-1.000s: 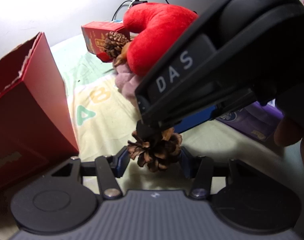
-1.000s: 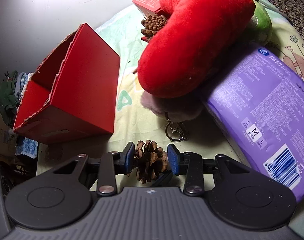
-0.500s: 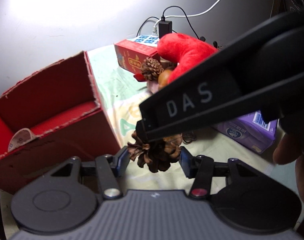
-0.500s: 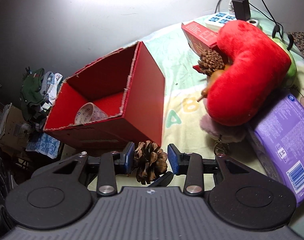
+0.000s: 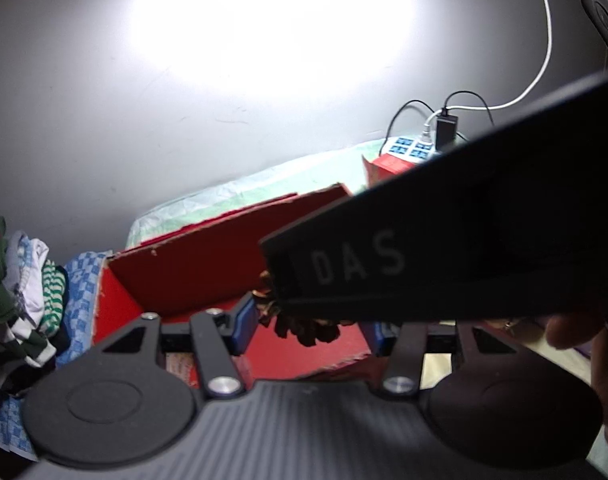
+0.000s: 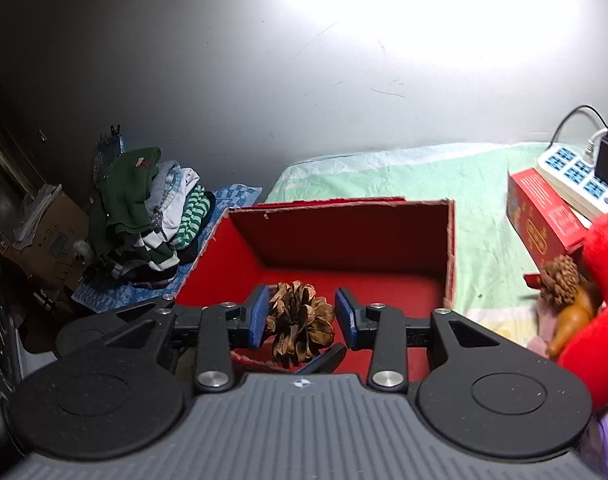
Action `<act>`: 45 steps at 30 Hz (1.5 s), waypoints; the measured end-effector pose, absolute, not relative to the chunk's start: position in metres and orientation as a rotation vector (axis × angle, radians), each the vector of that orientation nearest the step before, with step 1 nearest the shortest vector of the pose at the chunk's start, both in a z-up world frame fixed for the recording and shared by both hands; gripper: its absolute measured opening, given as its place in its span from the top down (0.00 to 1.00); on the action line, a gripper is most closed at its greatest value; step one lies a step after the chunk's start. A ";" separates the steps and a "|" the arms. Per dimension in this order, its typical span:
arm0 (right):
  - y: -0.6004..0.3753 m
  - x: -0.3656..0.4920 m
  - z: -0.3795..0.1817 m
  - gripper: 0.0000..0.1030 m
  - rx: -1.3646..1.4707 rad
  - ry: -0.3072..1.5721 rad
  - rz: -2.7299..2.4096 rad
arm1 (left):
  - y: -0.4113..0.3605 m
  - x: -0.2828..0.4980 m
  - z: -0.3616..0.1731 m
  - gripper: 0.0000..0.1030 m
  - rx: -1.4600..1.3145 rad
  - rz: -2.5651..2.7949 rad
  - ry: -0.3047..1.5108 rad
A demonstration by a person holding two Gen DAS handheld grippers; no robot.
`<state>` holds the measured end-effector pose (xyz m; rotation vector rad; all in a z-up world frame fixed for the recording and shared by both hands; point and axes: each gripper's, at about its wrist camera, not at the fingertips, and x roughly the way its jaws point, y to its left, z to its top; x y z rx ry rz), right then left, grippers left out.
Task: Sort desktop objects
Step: 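Carry the pine cone into the red box and open the right gripper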
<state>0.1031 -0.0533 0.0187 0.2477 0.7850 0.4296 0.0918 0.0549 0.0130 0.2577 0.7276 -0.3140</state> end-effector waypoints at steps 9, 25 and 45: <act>0.005 0.163 -0.017 0.61 0.261 0.839 0.488 | 0.109 0.152 -0.027 0.48 0.219 -0.239 0.808; 0.046 0.221 -0.060 0.61 0.230 0.895 0.490 | 0.141 0.225 -0.075 0.44 0.111 -0.157 0.933; 0.014 0.191 -0.025 0.42 0.268 0.765 0.303 | 0.137 0.147 -0.019 0.00 0.156 -0.068 0.756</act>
